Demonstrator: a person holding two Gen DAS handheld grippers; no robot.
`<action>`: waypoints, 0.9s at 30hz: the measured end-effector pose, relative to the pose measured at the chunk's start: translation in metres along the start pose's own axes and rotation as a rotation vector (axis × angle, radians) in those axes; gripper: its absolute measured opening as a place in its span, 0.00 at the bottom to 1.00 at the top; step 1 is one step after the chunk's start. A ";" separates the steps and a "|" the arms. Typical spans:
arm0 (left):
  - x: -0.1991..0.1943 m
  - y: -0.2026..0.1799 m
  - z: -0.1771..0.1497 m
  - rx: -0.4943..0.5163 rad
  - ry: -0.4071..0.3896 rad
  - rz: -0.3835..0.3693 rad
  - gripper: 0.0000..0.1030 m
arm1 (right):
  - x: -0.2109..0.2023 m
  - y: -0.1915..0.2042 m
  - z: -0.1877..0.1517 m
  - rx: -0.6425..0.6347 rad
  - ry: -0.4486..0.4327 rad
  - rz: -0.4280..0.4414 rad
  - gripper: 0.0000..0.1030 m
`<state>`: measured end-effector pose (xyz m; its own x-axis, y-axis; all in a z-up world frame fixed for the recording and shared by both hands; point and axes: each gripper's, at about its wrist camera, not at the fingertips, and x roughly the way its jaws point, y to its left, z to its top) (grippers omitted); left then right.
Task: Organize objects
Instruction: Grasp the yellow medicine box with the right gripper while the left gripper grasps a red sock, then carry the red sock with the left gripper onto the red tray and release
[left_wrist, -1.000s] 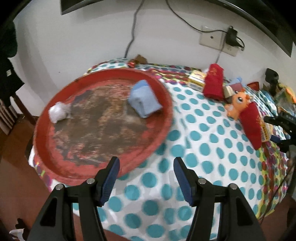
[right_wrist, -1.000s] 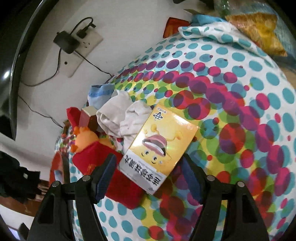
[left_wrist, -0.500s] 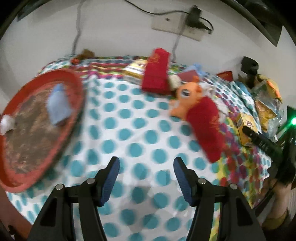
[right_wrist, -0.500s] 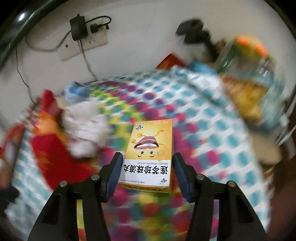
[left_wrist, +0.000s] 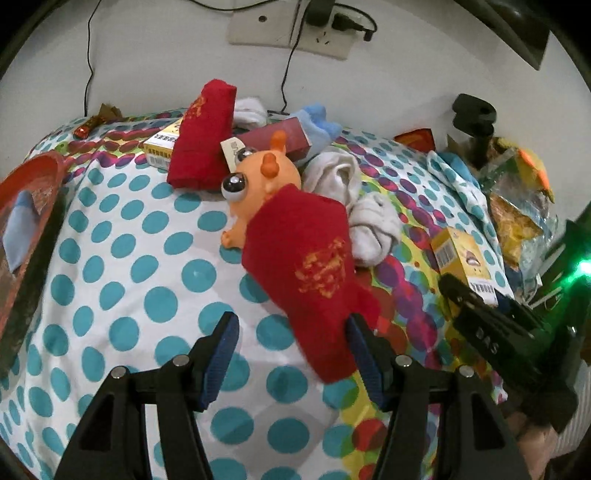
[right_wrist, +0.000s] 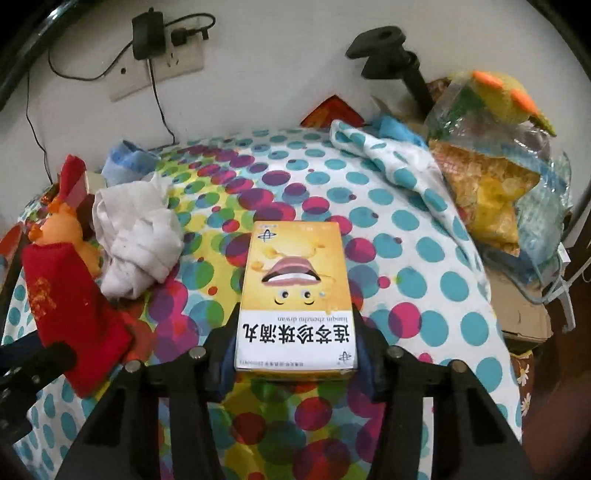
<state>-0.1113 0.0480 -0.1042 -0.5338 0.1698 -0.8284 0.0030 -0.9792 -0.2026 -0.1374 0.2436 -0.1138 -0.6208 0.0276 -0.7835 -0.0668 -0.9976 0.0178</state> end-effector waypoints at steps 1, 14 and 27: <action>0.003 0.001 0.001 -0.005 0.002 0.007 0.60 | 0.000 0.001 0.000 -0.004 0.001 -0.005 0.47; -0.005 -0.004 -0.001 0.100 -0.043 -0.025 0.19 | 0.003 0.000 0.001 -0.006 0.002 -0.008 0.47; -0.062 0.051 -0.026 0.130 -0.083 0.037 0.19 | 0.002 0.002 0.001 -0.014 0.002 -0.021 0.47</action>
<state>-0.0559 -0.0101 -0.0768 -0.6033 0.1288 -0.7871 -0.0826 -0.9917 -0.0990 -0.1400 0.2413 -0.1148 -0.6177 0.0483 -0.7849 -0.0689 -0.9976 -0.0072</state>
